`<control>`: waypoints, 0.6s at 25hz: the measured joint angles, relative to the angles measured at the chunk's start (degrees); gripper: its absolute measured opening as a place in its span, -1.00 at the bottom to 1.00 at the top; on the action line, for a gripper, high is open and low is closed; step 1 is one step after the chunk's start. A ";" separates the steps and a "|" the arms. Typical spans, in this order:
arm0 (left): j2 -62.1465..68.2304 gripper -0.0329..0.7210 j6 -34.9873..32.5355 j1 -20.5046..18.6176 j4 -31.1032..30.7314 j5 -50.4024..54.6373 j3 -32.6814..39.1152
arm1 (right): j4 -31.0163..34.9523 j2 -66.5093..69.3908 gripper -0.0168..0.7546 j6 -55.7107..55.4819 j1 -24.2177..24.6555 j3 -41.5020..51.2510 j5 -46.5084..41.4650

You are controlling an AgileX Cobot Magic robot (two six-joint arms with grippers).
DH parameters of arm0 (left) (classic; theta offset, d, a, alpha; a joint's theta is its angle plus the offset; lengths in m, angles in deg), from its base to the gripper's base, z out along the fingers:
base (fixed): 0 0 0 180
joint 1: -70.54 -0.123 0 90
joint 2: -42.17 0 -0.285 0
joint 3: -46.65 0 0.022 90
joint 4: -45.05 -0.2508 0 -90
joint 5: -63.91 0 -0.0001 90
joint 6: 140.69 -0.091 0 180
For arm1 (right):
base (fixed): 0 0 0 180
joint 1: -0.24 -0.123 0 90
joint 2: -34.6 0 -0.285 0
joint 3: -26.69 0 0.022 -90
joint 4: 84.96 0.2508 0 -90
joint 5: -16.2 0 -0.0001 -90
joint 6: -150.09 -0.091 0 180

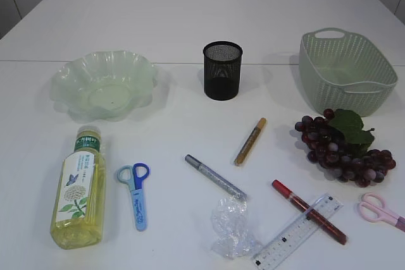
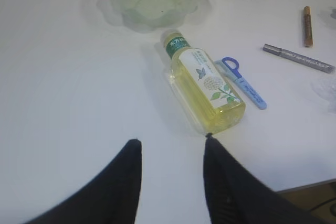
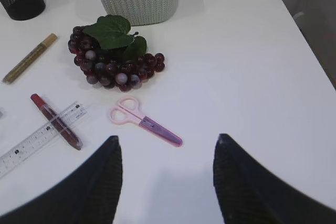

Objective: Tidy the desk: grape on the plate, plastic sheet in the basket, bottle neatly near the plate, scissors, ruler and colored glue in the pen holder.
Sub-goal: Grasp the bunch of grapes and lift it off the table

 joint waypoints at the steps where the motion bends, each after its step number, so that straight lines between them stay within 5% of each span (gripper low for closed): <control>1: 0.23 -0.08 0.00 0.00 0.07 0.00 0.00 | 0.10 1.29 0.18 0.00 0.00 0.00 -0.25; 15: 6.56 0.45 0.00 0.00 4.06 -0.31 0.00 | 2.83 32.96 0.18 -0.21 0.00 -12.74 -0.59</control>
